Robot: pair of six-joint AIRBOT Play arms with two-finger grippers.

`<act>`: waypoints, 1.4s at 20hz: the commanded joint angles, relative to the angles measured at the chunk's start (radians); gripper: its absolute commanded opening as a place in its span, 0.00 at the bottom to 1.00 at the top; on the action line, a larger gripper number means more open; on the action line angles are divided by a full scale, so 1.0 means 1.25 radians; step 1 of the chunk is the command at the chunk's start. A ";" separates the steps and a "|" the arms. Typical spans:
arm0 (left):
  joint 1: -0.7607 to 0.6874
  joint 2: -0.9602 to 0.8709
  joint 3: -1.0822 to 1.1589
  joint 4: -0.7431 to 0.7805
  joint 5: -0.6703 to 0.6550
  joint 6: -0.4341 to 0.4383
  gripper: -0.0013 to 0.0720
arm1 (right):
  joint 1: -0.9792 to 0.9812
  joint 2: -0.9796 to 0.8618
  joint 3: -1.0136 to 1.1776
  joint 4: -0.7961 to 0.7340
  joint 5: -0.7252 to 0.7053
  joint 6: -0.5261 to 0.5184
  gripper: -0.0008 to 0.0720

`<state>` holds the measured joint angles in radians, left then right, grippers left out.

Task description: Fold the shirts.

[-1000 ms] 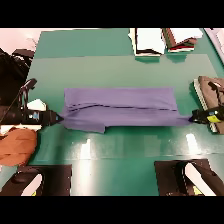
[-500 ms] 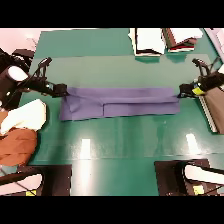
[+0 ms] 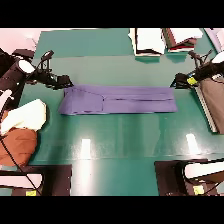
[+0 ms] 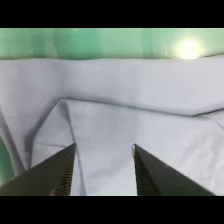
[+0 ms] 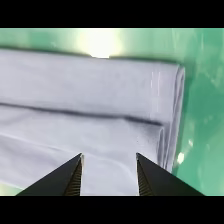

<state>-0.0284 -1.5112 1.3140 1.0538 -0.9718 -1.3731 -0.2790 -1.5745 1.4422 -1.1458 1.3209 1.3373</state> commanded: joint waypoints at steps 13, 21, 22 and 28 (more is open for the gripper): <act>-0.144 -0.006 0.003 -0.092 0.026 -0.007 0.05 | -0.161 -0.048 -0.252 0.228 -0.030 -0.175 0.78; -0.299 -0.090 0.064 -0.092 0.120 -0.054 0.05 | -0.088 0.006 -0.162 0.253 -0.018 -0.238 0.04; -0.316 -0.121 0.097 -0.092 0.120 -0.054 0.05 | -0.079 0.022 -0.119 0.253 0.020 -0.234 0.04; -0.402 -0.335 0.315 -0.091 0.078 -0.068 0.05 | 0.045 0.086 0.124 0.254 0.078 -0.118 0.04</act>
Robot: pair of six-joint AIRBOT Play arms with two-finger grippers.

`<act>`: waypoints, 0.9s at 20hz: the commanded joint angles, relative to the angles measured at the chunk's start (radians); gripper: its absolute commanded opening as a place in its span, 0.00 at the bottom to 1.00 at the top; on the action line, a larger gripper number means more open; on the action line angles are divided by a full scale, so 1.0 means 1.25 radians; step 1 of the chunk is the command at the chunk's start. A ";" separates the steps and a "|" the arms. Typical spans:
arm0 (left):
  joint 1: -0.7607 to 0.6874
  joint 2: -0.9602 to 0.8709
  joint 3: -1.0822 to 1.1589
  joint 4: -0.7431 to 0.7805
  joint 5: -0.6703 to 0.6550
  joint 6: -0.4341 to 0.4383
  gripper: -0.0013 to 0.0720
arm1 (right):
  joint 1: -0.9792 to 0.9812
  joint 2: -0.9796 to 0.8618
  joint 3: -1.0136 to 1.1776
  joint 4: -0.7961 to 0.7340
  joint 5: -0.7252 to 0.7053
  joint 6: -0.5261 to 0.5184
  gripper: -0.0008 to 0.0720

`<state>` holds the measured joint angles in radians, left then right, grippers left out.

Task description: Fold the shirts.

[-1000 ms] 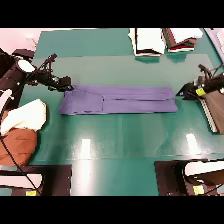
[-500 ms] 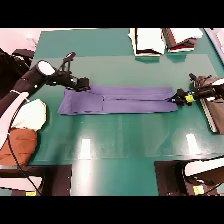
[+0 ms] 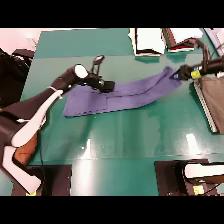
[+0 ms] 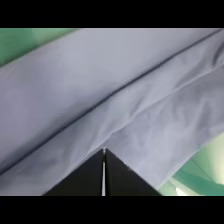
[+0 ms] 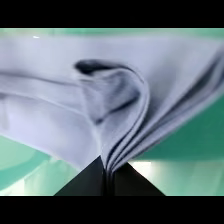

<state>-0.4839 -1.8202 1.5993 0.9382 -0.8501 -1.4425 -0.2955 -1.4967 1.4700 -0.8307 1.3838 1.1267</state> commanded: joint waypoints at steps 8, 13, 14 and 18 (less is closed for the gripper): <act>-0.057 -0.147 0.114 0.000 -0.043 -0.036 0.05 | 0.244 0.015 0.294 0.000 0.025 0.149 0.04; -0.024 -0.133 0.178 0.044 -0.135 -0.034 0.05 | 0.323 -0.033 0.380 0.001 0.025 0.177 0.04; -0.004 -0.117 0.195 0.059 -0.151 -0.034 0.05 | 0.342 -0.044 0.397 0.001 0.024 0.186 0.04; 0.116 0.020 0.222 0.125 -0.198 -0.032 0.05 | 0.438 -0.091 0.446 0.020 -0.002 0.191 0.04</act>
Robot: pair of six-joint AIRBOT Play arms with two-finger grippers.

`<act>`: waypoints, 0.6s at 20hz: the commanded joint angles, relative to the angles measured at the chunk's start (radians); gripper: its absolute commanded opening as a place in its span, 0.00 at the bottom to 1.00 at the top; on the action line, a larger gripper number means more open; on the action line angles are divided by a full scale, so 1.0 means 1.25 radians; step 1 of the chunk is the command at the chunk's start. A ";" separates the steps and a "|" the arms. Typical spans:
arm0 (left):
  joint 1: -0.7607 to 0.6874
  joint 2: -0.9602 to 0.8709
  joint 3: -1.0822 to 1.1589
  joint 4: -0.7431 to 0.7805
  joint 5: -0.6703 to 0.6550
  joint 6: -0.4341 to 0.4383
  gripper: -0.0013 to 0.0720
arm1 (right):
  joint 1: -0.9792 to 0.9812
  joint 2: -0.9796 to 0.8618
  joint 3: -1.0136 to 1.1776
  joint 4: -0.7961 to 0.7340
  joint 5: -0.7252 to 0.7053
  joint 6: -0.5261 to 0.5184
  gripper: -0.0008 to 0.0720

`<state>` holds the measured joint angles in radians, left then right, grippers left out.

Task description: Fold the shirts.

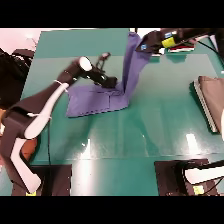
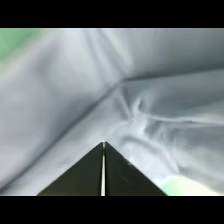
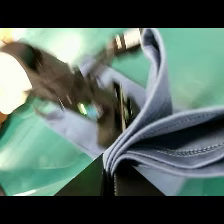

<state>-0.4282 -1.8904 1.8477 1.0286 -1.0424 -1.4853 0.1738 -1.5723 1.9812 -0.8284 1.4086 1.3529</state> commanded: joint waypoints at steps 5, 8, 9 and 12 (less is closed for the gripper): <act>0.248 0.298 0.034 0.164 -0.101 0.025 0.05 | 0.271 -0.154 0.040 0.150 -0.242 -0.042 0.04; 0.314 0.395 0.034 0.197 -0.101 0.025 0.05 | 0.391 -0.245 0.040 0.184 -0.450 -0.129 0.58; 0.324 0.413 0.034 0.202 -0.101 0.025 0.05 | 0.405 -0.258 0.040 0.181 -0.473 -0.134 0.61; 0.327 0.434 0.034 0.204 -0.112 0.025 0.05 | 0.363 -0.241 0.039 0.164 -0.416 -0.134 0.60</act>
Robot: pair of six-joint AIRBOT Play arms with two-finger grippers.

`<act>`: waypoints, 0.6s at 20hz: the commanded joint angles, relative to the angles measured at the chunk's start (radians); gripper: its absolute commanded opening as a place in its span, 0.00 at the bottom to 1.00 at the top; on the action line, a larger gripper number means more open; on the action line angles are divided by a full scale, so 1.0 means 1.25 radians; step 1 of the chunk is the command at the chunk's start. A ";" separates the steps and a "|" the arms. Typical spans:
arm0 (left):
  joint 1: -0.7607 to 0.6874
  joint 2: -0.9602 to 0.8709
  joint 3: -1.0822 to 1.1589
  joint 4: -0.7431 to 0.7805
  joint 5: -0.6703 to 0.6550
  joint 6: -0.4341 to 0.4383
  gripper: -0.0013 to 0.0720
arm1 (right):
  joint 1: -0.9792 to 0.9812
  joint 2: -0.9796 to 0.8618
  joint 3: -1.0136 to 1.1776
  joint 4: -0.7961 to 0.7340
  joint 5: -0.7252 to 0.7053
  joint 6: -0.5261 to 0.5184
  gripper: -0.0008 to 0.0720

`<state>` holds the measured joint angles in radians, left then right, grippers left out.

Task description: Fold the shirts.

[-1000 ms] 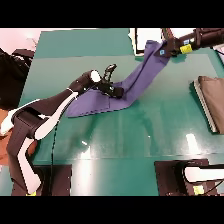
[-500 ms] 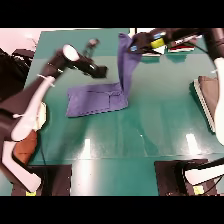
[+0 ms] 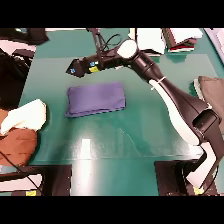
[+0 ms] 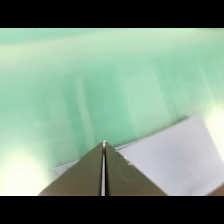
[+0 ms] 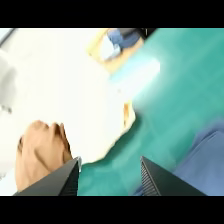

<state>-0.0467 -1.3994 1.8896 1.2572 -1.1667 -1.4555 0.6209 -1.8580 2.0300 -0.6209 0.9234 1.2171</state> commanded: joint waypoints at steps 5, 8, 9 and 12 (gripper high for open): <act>-0.070 0.032 -0.010 0.021 0.000 0.020 0.05 | -0.179 0.089 -0.142 -0.175 0.164 0.002 0.51; -0.114 0.023 -0.010 0.021 0.005 0.020 0.05 | -0.314 0.149 -0.323 -0.218 0.228 0.046 0.51; -0.118 0.019 -0.010 0.020 0.005 0.020 0.05 | -0.356 0.161 -0.383 -0.209 0.223 0.052 0.51; -0.121 0.012 -0.010 0.022 0.002 0.026 0.05 | -0.439 0.162 -0.522 -0.154 0.176 0.055 0.81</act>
<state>-0.1818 -1.3769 1.8774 1.2831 -1.1648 -1.4311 0.1783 -1.6737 1.5394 -0.8455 1.1496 1.2675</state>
